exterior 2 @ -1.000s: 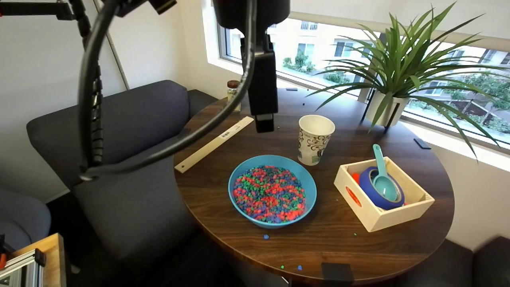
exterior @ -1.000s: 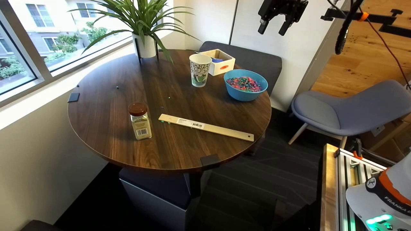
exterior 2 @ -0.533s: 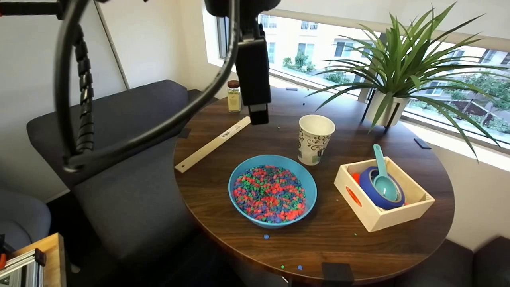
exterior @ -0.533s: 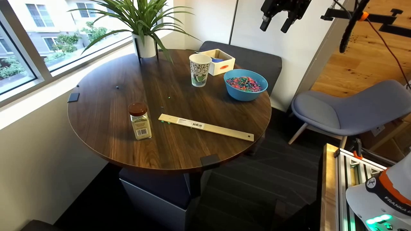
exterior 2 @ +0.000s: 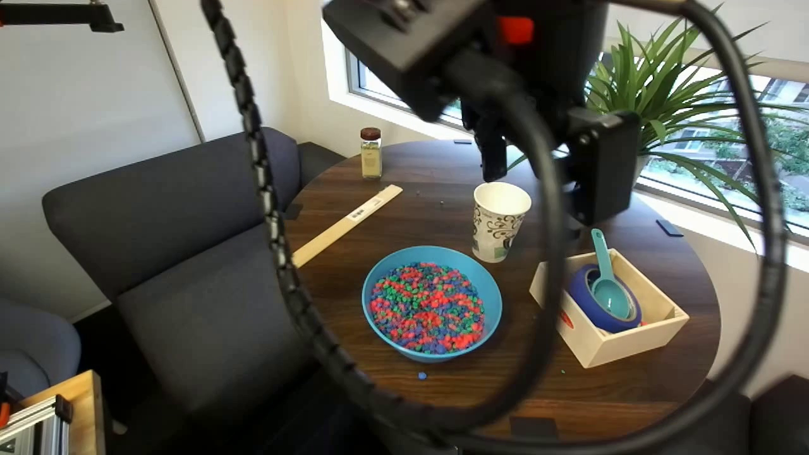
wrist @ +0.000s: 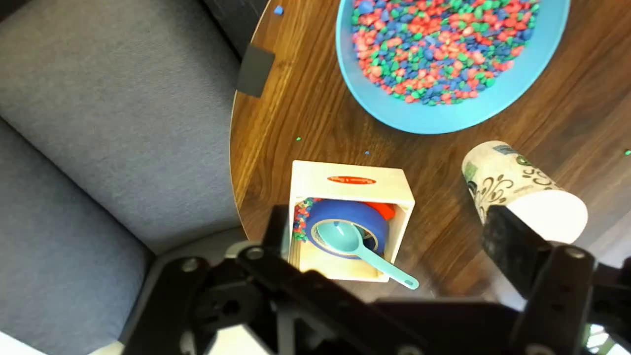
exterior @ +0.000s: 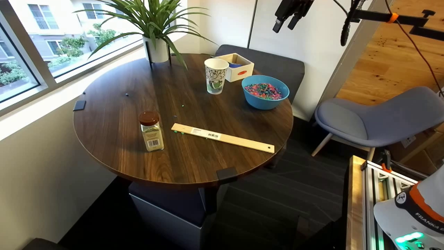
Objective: Move the box to the left.
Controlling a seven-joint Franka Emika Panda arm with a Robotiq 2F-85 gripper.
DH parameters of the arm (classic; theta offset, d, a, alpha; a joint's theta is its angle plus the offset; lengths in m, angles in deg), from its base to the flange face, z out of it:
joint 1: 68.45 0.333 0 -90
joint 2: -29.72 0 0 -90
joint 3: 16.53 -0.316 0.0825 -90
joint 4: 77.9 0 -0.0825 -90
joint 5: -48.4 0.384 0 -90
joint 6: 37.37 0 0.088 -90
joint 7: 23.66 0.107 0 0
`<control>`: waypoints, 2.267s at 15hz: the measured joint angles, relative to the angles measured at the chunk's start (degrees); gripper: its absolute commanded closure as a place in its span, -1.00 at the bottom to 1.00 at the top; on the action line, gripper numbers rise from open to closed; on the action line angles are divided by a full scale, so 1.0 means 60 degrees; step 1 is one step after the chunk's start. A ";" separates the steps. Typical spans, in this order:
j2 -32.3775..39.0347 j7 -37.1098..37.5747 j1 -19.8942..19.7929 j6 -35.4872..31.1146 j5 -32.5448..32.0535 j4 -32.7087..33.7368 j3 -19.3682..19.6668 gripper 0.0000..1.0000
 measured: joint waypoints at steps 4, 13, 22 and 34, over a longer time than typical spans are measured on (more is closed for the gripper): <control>0.1736 -0.1489 -0.0034 0.0007 0.0119 0.1432 0.0202 -1.00; 0.2934 -0.1323 -0.0168 0.0381 0.0110 0.2298 0.0230 -1.00; 0.5304 0.0378 -0.0681 0.0454 0.1008 0.4040 0.0289 -0.88; 0.6467 0.0959 -0.0683 0.0577 0.0885 0.5614 0.0249 0.17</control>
